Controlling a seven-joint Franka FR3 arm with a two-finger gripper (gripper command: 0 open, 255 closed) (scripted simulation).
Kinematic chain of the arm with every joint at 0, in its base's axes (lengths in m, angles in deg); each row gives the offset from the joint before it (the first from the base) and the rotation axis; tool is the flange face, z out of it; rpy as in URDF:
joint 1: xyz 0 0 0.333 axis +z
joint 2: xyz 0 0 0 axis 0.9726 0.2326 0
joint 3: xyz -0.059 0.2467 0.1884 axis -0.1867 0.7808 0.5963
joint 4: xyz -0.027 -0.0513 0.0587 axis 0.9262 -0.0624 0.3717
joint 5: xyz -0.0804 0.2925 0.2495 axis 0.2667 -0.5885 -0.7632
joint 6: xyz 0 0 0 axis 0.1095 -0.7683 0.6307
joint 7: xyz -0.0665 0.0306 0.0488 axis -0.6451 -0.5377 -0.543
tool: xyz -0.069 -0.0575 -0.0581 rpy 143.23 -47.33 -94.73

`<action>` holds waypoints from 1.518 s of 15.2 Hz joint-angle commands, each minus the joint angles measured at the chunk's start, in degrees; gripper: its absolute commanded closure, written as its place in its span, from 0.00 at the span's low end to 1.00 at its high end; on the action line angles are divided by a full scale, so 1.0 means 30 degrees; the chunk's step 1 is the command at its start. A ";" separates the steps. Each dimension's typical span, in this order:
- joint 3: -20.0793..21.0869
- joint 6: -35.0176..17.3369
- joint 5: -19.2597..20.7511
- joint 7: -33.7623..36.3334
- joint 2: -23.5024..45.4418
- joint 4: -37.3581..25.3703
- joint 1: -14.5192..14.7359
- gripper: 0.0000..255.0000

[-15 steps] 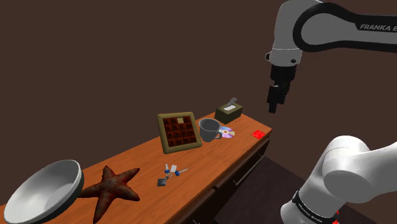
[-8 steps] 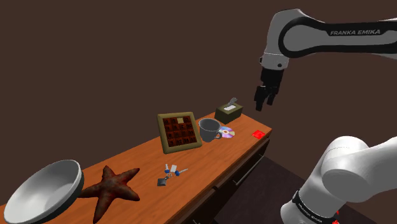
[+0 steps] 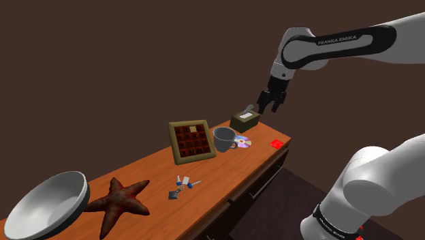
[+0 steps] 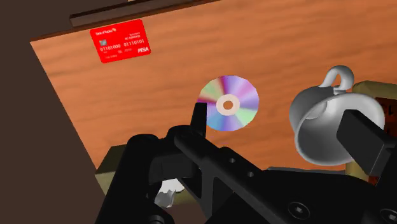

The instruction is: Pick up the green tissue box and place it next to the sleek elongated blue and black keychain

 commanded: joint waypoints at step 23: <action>-0.4483 -0.7823 -1.2422 -0.6575 1.2512 -0.5963 -0.0258 0.00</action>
